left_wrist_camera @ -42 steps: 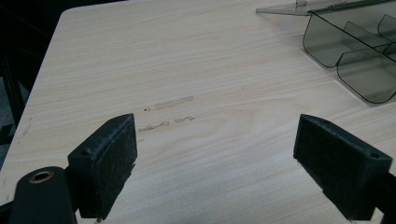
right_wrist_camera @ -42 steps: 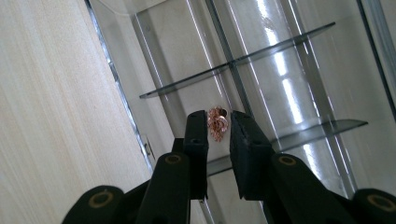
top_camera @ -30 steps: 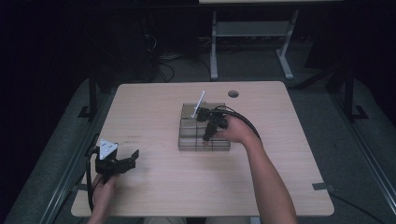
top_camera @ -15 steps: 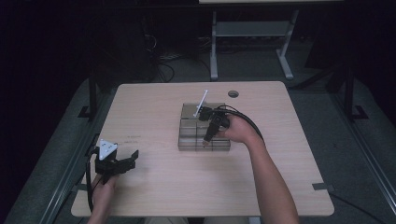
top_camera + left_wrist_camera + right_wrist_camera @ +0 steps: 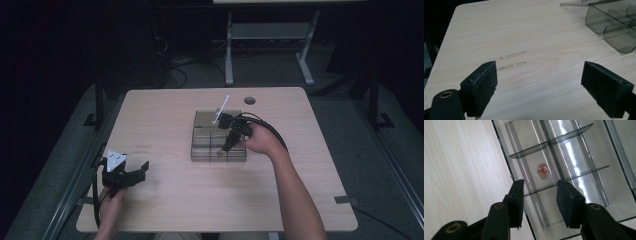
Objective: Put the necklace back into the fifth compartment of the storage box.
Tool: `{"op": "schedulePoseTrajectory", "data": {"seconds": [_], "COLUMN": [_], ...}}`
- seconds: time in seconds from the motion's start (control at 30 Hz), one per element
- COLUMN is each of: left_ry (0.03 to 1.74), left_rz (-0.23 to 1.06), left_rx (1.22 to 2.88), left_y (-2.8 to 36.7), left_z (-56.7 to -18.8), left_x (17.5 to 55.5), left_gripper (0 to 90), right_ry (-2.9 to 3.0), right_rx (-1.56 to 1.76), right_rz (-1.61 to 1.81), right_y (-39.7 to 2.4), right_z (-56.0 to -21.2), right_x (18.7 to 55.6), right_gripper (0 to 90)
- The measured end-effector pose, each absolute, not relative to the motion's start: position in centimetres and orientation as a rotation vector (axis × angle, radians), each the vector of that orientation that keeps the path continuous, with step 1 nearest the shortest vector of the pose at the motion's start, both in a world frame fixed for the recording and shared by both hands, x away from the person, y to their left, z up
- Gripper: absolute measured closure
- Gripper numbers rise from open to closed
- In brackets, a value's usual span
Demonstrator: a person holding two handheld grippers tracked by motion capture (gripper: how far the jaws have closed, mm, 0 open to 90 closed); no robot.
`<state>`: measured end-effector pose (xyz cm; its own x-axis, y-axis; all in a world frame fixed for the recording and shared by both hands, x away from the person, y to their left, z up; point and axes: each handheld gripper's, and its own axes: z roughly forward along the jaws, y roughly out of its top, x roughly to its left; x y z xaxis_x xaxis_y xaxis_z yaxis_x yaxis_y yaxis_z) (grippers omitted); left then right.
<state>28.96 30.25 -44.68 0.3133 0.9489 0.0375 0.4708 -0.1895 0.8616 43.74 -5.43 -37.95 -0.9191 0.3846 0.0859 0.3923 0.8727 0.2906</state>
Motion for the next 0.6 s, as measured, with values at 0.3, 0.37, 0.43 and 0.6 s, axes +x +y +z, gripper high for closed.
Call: {"op": "schedulePoseTrajectory", "data": {"seconds": [0.3,0.37,0.43,0.6], "left_ry": [1.274,1.275,1.276,1.271], "left_rz": [0.775,0.773,0.773,0.775], "left_rx": [1.797,1.796,1.796,1.803], "left_y": [30.3,30.4,30.4,30.3], "left_z": [-44.7,-44.7,-44.7,-44.7], "left_x": [29.0,29.0,29.0,29.0], "left_gripper": [13.1,13.1,13.1,13.1], "right_ry": [-3.004,-3.004,-3.009,-3.008], "right_rx": [-0.654,-0.65,-0.649,-0.658], "right_rz": [-0.501,-0.504,-0.507,-0.513], "right_y": [-6.4,-6.5,-6.7,-7.2], "right_z": [-37.8,-37.8,-37.7,-37.4], "right_x": [43.6,43.5,43.4,43.1], "right_gripper": [54.1,53.8,53.4,51.9]}}
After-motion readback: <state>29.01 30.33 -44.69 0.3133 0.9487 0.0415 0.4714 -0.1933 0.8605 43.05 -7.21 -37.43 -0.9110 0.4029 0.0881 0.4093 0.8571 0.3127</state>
